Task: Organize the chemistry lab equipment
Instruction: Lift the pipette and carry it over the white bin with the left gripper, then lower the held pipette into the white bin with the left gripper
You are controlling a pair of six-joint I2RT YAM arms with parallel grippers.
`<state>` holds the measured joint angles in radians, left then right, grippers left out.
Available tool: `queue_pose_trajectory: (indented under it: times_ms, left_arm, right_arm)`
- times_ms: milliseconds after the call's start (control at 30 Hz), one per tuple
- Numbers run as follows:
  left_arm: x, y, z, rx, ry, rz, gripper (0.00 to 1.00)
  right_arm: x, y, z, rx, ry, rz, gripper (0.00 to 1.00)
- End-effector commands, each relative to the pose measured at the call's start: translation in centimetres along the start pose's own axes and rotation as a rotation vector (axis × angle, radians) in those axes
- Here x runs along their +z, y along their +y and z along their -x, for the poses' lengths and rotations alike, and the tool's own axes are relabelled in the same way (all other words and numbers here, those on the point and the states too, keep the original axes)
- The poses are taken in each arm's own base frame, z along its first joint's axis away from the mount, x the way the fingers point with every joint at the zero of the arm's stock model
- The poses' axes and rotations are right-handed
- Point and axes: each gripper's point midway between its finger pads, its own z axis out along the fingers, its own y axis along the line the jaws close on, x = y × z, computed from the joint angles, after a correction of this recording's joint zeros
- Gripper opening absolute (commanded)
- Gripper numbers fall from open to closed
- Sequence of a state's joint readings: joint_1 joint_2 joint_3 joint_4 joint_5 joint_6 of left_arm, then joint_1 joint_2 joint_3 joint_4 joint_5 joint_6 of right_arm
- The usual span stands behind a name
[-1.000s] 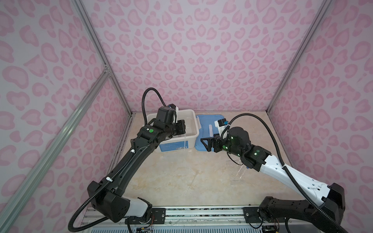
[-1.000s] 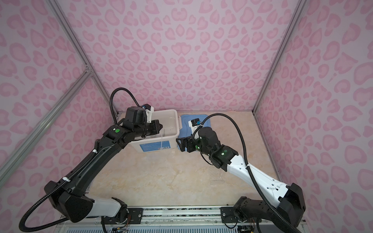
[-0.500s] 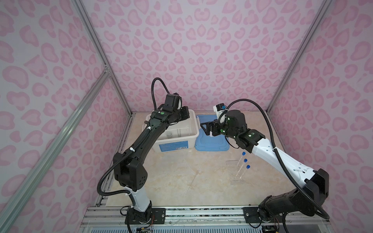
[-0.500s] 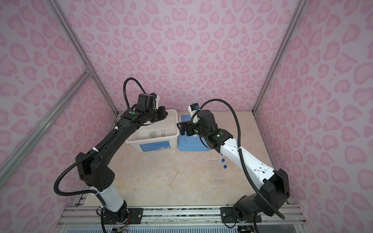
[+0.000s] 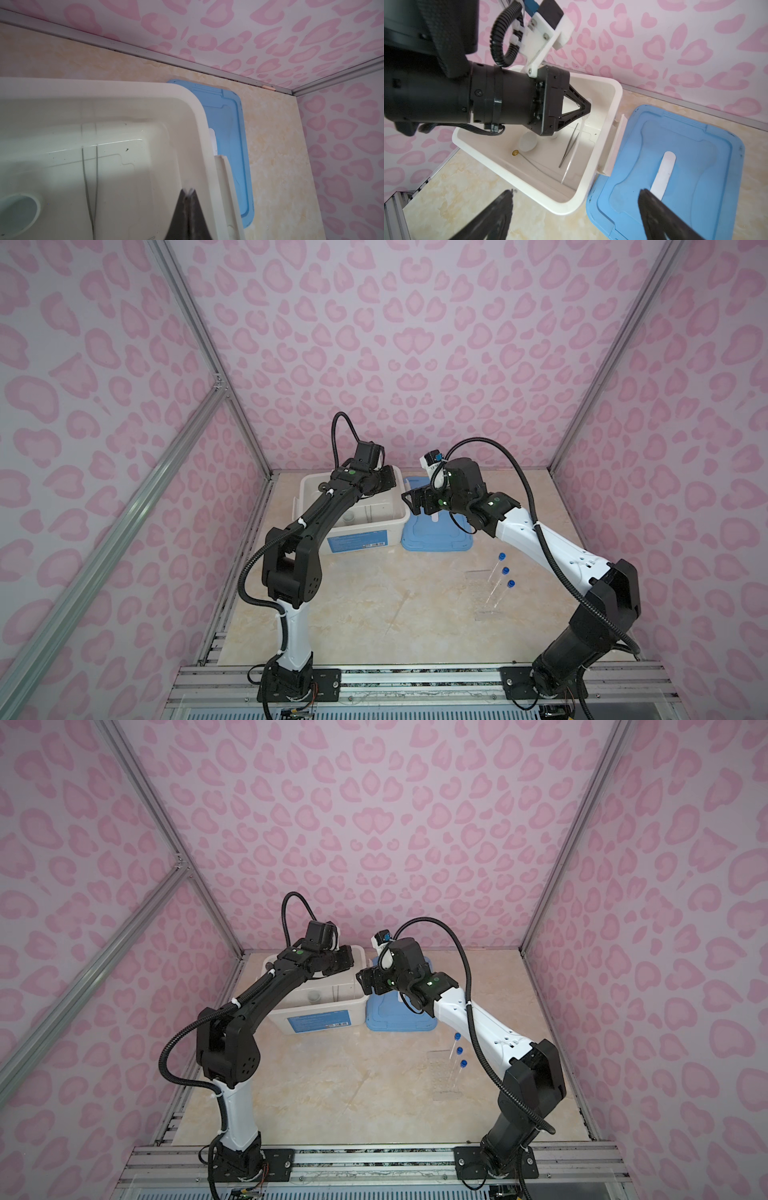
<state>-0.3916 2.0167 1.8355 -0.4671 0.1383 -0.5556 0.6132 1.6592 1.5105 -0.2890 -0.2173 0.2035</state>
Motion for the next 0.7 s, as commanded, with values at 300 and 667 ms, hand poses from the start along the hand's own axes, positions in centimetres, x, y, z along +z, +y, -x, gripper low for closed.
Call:
queue_pose_trajectory:
  times_ms: [300, 667]
  left_arm:
    - [4.3, 1.2, -1.5, -0.001, 0.024, -0.019, 0.04]
    - [6.9, 3.0, -3.7, -0.013, 0.067, 0.008, 0.03]
  right_arm:
    - [1.4, 0.1, -0.8, -0.046, 0.018, 0.018, 0.94]
    - [2.8, 1.2, -2.2, -0.108, 0.073, 0.025, 0.94]
